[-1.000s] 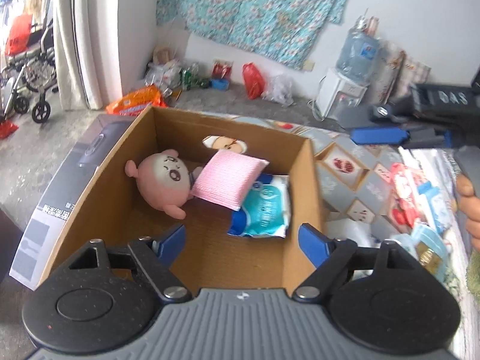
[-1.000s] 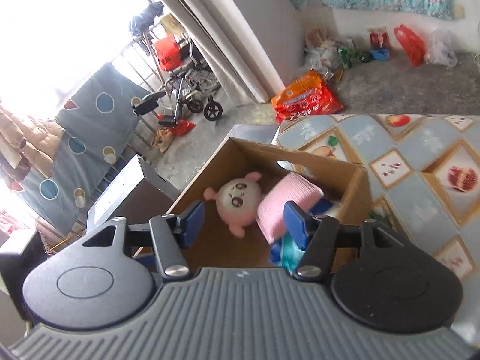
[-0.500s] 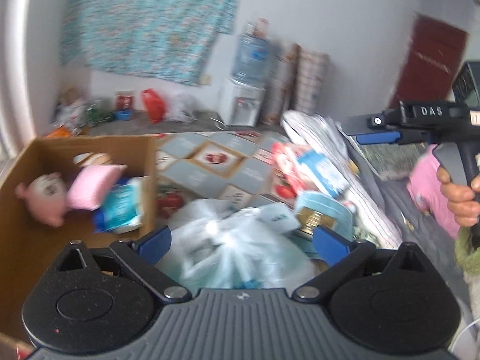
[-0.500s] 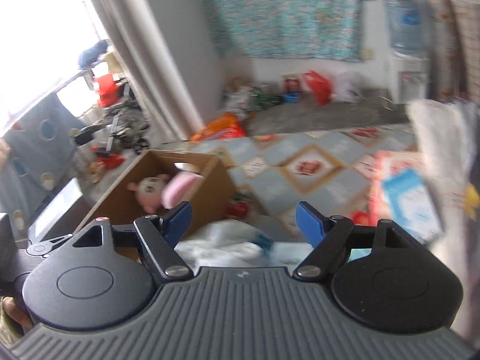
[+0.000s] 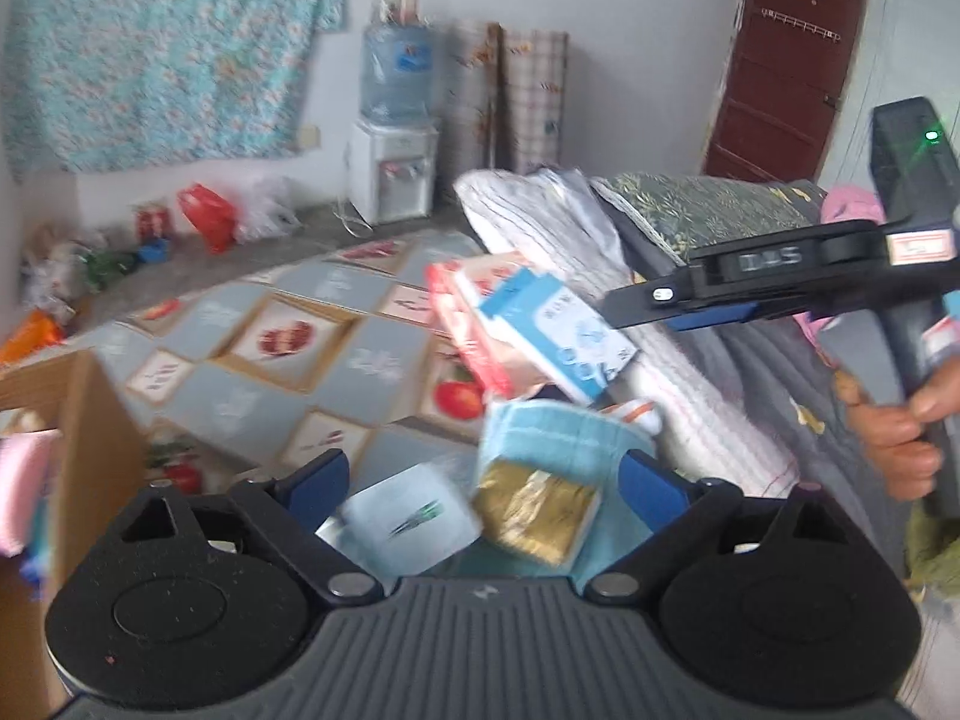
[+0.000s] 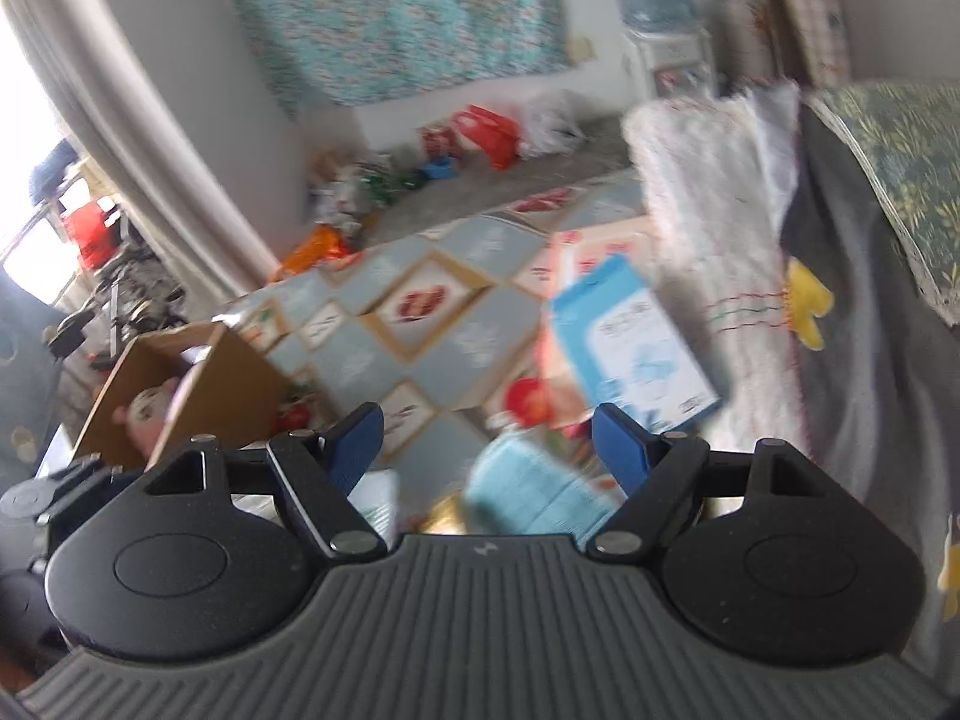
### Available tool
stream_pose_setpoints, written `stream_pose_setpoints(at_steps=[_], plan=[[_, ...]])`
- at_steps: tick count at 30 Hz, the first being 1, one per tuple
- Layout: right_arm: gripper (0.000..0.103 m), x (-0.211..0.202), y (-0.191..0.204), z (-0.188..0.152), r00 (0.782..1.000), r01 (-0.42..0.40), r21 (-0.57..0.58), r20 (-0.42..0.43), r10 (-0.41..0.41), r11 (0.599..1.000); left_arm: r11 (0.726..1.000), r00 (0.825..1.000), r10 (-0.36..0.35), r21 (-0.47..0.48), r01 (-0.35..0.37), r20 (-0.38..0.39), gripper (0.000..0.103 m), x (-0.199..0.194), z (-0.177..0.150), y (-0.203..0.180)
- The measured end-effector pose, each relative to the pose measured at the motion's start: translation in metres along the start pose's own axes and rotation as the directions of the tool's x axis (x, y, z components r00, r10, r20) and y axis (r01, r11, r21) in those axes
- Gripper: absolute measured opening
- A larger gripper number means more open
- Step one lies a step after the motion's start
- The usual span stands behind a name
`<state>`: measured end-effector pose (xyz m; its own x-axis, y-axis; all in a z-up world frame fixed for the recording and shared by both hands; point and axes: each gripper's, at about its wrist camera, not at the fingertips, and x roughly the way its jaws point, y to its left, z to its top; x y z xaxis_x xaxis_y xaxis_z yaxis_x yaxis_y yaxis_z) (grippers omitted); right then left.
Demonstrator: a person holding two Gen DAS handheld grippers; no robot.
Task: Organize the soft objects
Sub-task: 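Move the right tool back to the table toward the blue bandage box, then close the right tool on the blue bandage box and lift it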
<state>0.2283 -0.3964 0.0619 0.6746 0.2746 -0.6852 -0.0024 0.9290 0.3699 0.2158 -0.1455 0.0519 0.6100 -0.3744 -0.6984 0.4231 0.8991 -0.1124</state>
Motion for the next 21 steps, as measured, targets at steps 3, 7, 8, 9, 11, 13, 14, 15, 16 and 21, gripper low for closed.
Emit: stream_pose_setpoints(at_steps=[3, 7, 8, 9, 11, 13, 14, 15, 16, 21], plan=[[0.076, 0.030, -0.028, 0.019, 0.999, 0.036, 0.047, -0.008, -0.036, 0.998, 1.000, 0.997, -0.024, -0.003, 0.024, -0.067, 0.088, 0.042, 0.019, -0.009], [0.061, 0.069, -0.067, 0.037, 0.999, 0.019, 0.136, -0.044, -0.013, 0.991, 1.000, 0.987, 0.004, 0.012, -0.002, -0.162, 0.077, 0.102, 0.040, -0.019], [0.059, 0.076, -0.073, 0.040, 0.999, 0.012, 0.146, -0.051, -0.005, 0.989, 1.000, 0.983, 0.003, 0.006, -0.002, -0.185, 0.075, 0.117, 0.044, -0.020], [0.057, 0.085, -0.079, 0.043, 0.998, 0.004, 0.155, -0.058, 0.005, 0.988, 1.000, 0.979, -0.001, -0.004, 0.000, -0.204, 0.074, 0.129, 0.048, -0.020], [0.052, 0.099, -0.090, 0.047, 0.997, -0.010, 0.171, -0.074, 0.023, 0.985, 0.999, 0.973, -0.023, -0.033, 0.016, -0.228, 0.074, 0.151, 0.055, -0.017], [0.052, 0.113, -0.097, 0.048, 0.996, -0.015, 0.177, -0.088, 0.031, 0.984, 0.998, 0.966, -0.042, -0.063, 0.027, -0.255, 0.074, 0.170, 0.059, -0.015], [0.051, 0.120, -0.100, 0.049, 0.995, -0.012, 0.179, -0.093, 0.029, 0.984, 0.997, 0.961, -0.051, -0.075, 0.032, -0.272, 0.074, 0.179, 0.061, -0.015], [0.051, 0.124, -0.104, 0.050, 0.995, -0.013, 0.183, -0.099, 0.032, 0.983, 0.996, 0.956, -0.060, -0.086, 0.036, -0.287, 0.074, 0.187, 0.062, -0.015], [0.051, 0.129, -0.108, 0.050, 0.994, -0.017, 0.187, -0.104, 0.037, 0.982, 0.995, 0.953, -0.065, -0.092, 0.039, -0.296, 0.074, 0.194, 0.063, -0.016], [0.050, 0.146, -0.121, 0.051, 0.986, -0.077, 0.234, -0.127, 0.109, 0.969, 0.993, 0.939, -0.085, -0.111, 0.050, -0.335, 0.074, 0.219, 0.065, -0.020]])
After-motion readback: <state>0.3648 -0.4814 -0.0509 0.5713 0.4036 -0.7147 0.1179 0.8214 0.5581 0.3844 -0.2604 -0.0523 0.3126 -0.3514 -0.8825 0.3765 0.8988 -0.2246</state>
